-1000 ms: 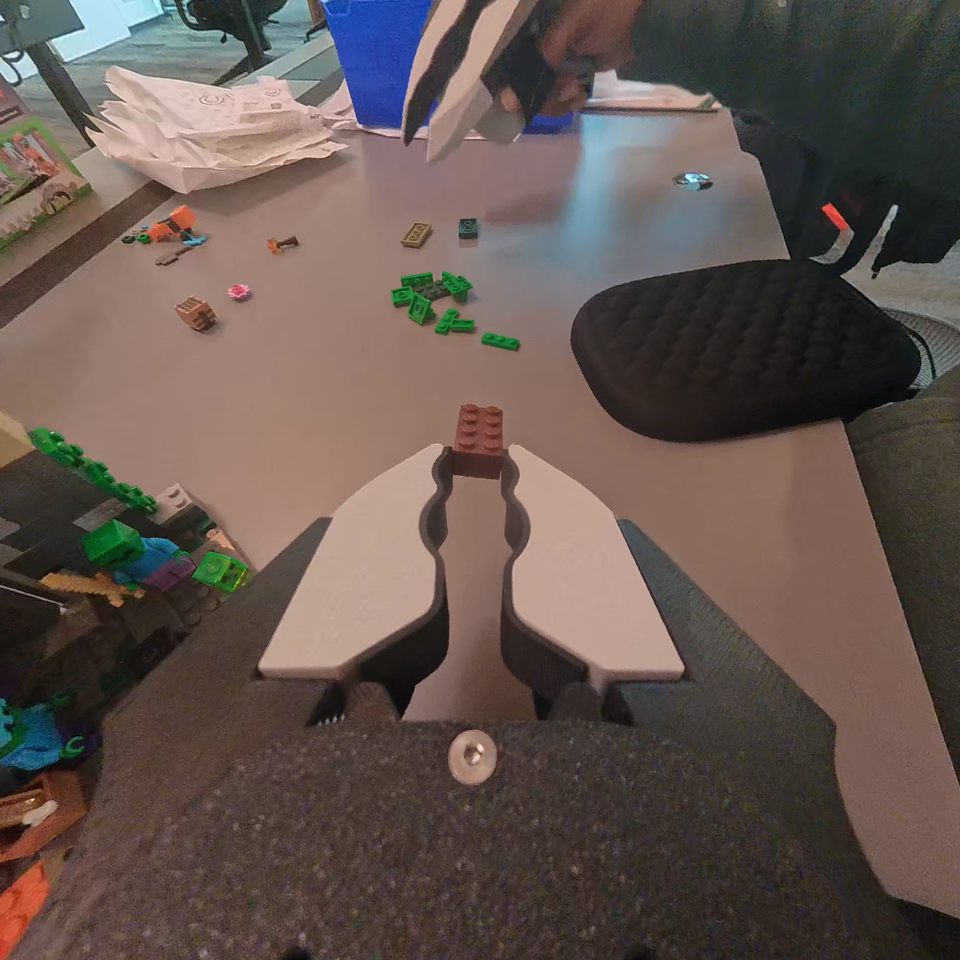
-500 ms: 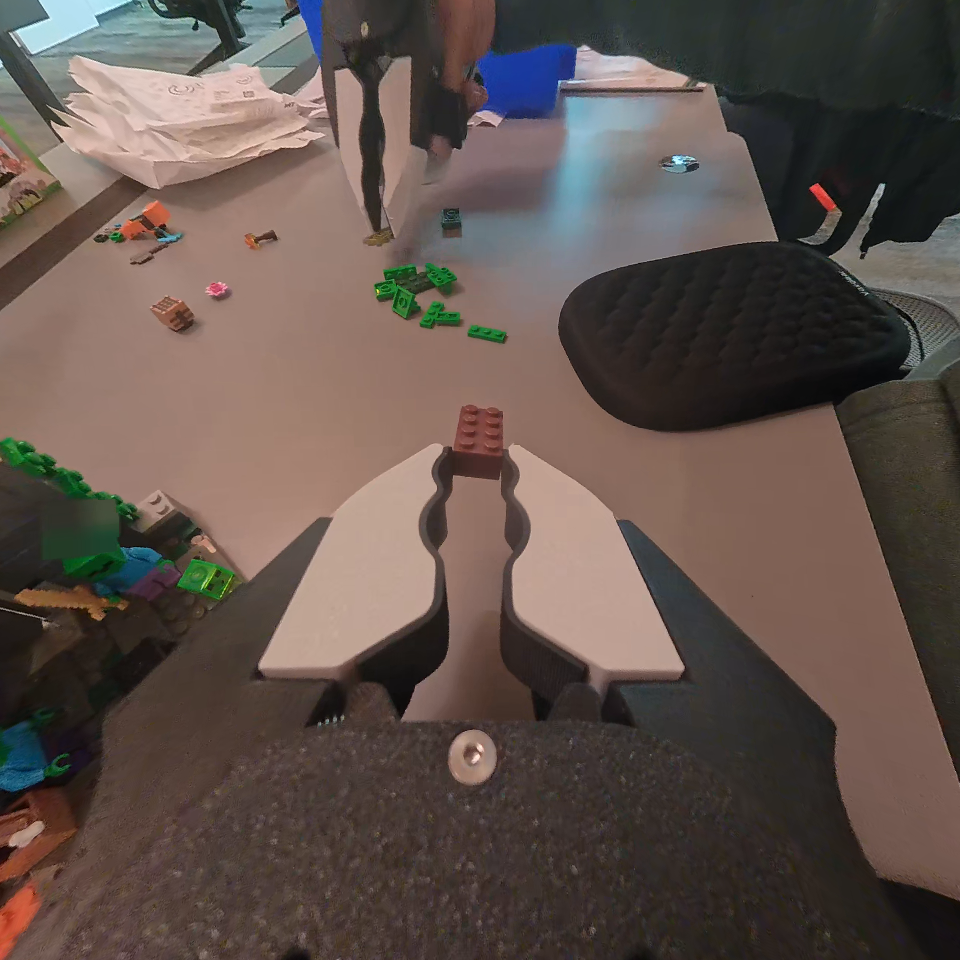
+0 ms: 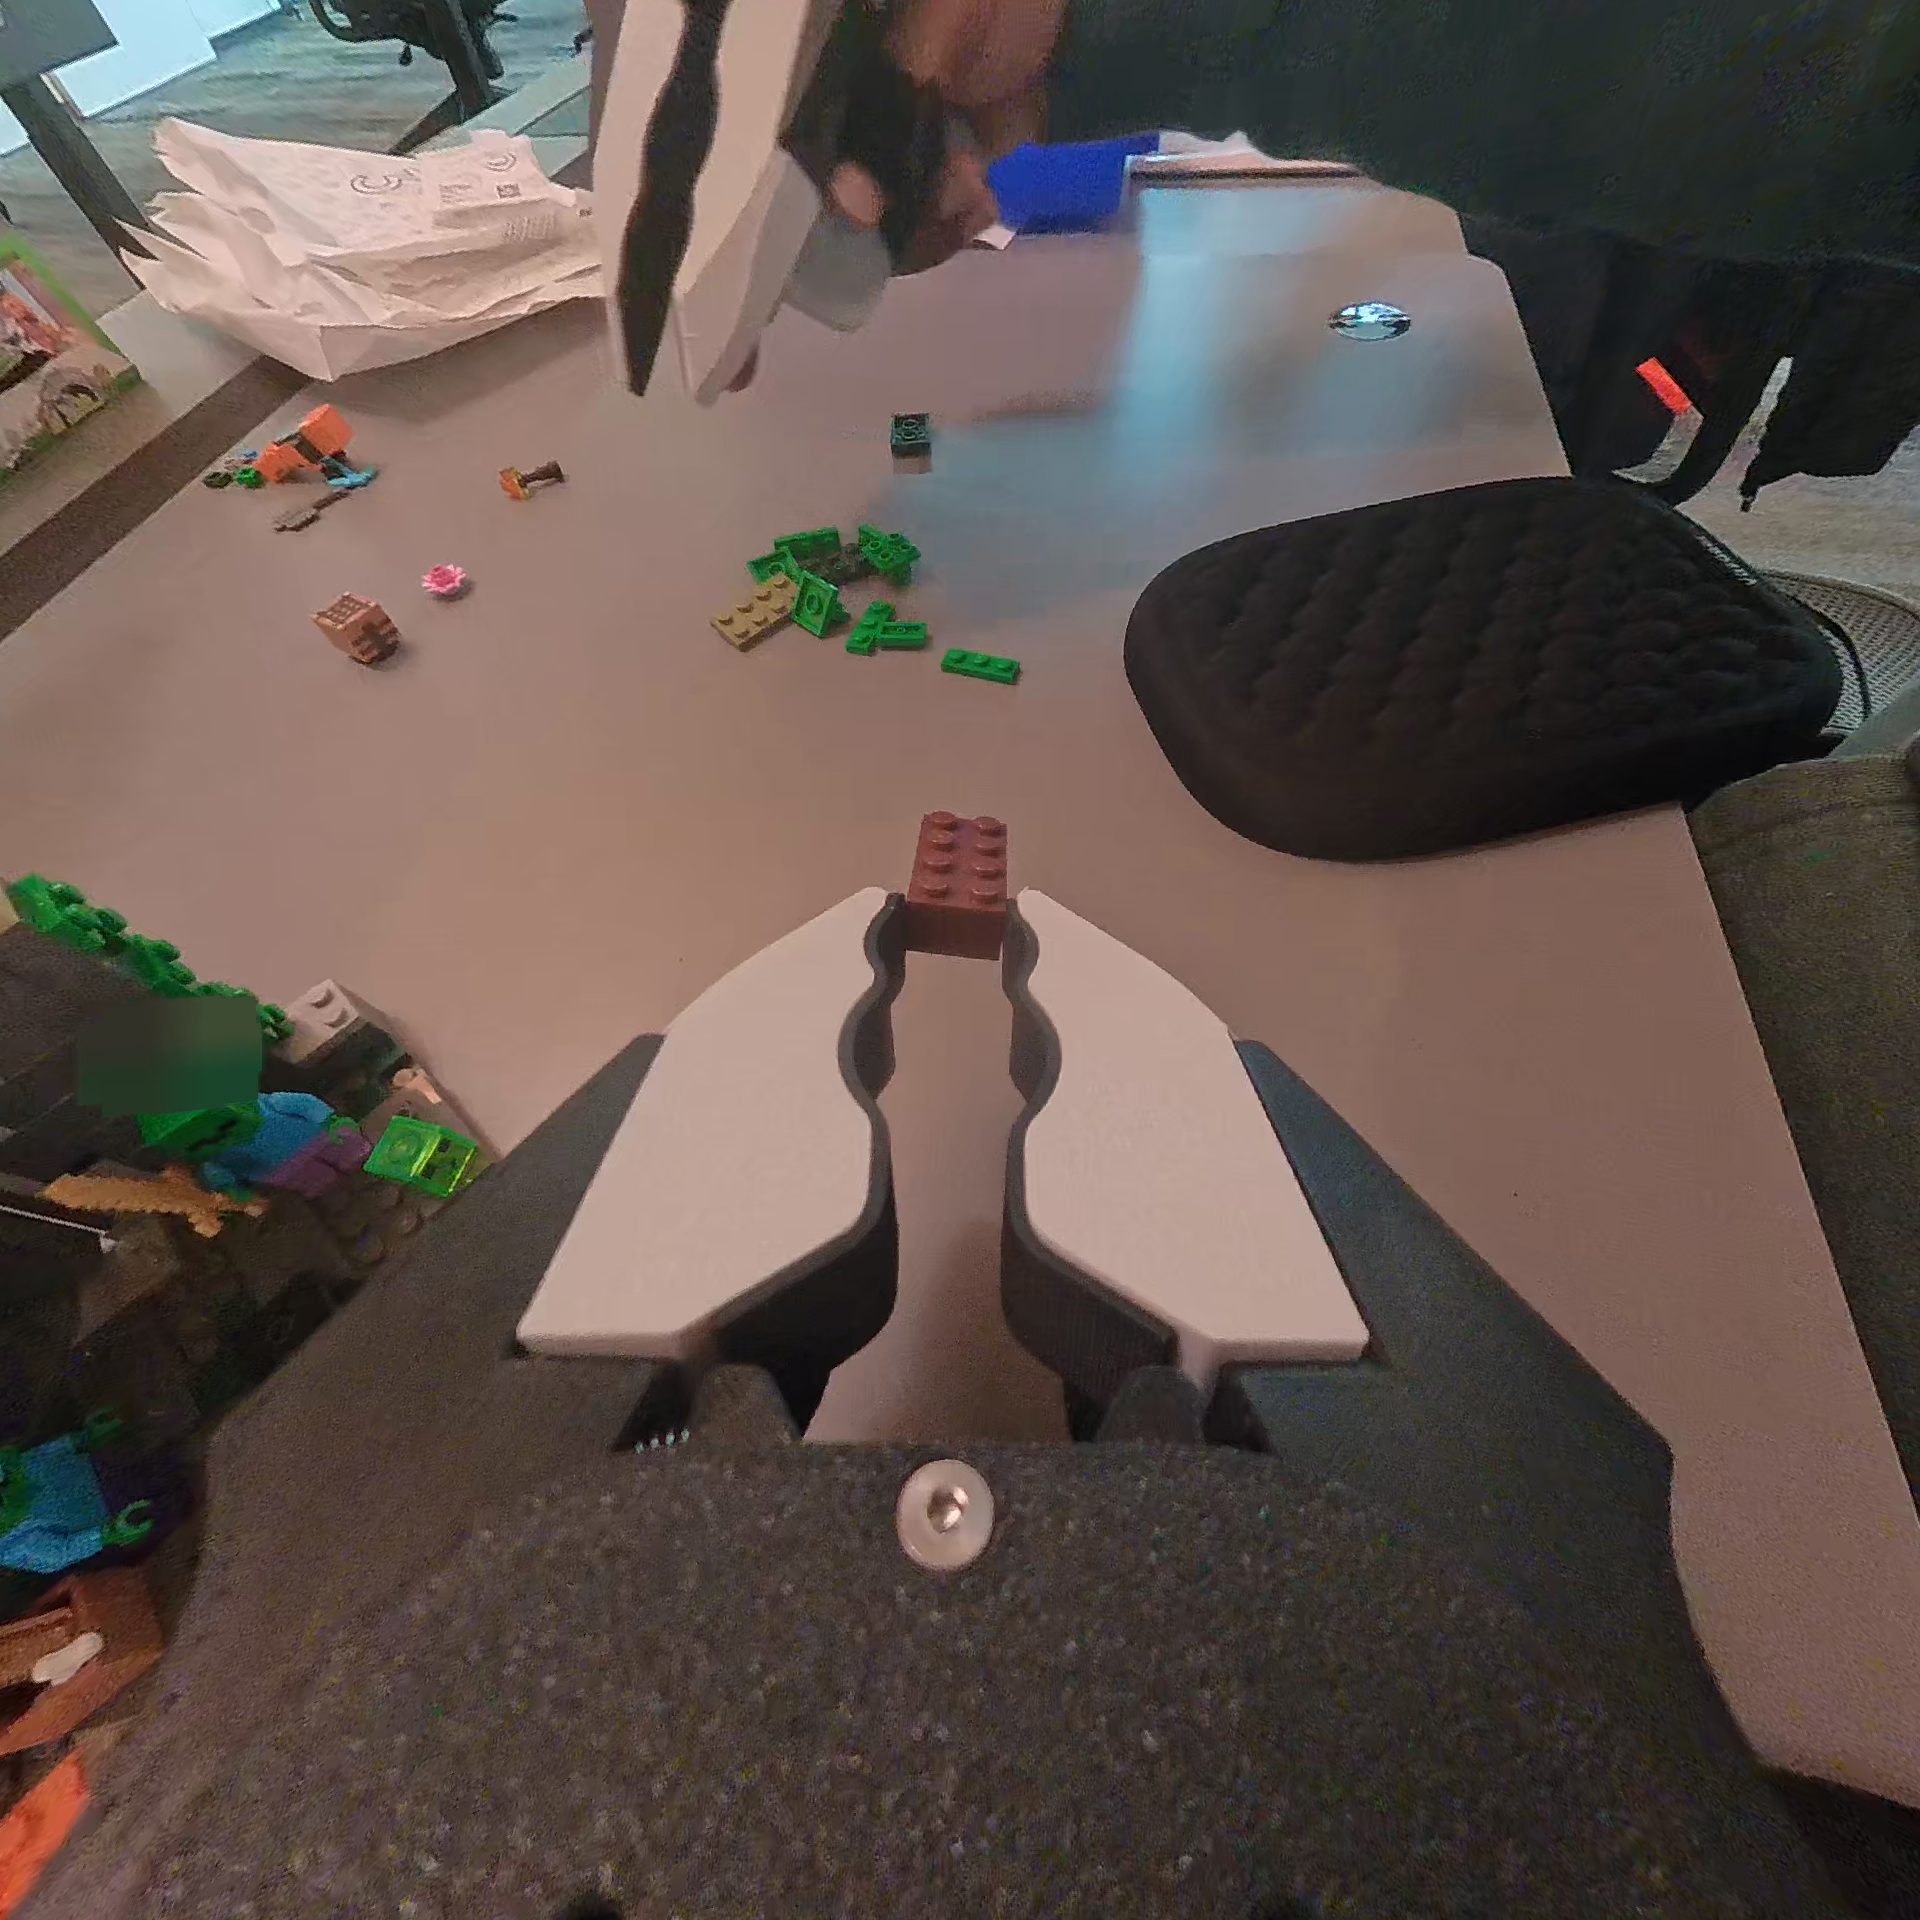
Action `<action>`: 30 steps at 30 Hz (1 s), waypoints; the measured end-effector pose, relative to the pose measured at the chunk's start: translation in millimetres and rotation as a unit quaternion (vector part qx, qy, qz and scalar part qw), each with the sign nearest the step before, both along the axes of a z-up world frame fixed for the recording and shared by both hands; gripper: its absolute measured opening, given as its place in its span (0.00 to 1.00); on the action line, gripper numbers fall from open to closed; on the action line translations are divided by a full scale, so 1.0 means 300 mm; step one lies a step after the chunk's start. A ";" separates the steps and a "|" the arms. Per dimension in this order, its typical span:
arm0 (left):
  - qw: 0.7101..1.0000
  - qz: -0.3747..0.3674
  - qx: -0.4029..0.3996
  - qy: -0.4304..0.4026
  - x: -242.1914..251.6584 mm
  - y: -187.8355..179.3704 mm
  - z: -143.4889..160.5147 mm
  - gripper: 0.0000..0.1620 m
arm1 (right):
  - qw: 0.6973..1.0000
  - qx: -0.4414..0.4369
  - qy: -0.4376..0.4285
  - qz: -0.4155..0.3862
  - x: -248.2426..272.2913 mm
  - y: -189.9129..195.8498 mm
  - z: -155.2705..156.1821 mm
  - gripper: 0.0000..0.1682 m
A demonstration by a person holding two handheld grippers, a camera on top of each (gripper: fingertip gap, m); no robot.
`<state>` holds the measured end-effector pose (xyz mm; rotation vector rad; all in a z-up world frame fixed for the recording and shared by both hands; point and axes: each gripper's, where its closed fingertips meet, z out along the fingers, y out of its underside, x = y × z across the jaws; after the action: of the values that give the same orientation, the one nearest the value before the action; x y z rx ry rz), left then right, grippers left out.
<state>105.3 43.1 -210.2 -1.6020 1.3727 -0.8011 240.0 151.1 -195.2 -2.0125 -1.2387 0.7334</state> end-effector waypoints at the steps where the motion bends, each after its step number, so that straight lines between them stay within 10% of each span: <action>1: 1.000 0.000 0.001 -0.001 0.000 0.000 0.001 0.11 | 1.000 0.014 0.003 0.017 -0.041 -0.046 0.015 0.13; 7: 1.000 -0.007 0.022 -0.006 0.001 -0.008 0.010 0.11 | 0.980 0.137 -0.031 0.142 -0.329 -0.343 0.014 0.14; 14: 0.996 -0.034 0.078 -0.010 0.010 -0.041 0.022 0.11 | 0.963 0.177 -0.070 0.192 -0.440 -0.396 -0.030 0.10; 30: 0.998 0.037 0.025 -0.036 -0.023 0.035 0.048 0.12 | 0.980 0.010 -0.181 -0.082 0.173 -0.077 -0.163 0.10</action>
<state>98.3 53.5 -195.8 -1.5619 1.2650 -0.7675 291.9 128.0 -244.0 -2.2667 -1.2489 0.2811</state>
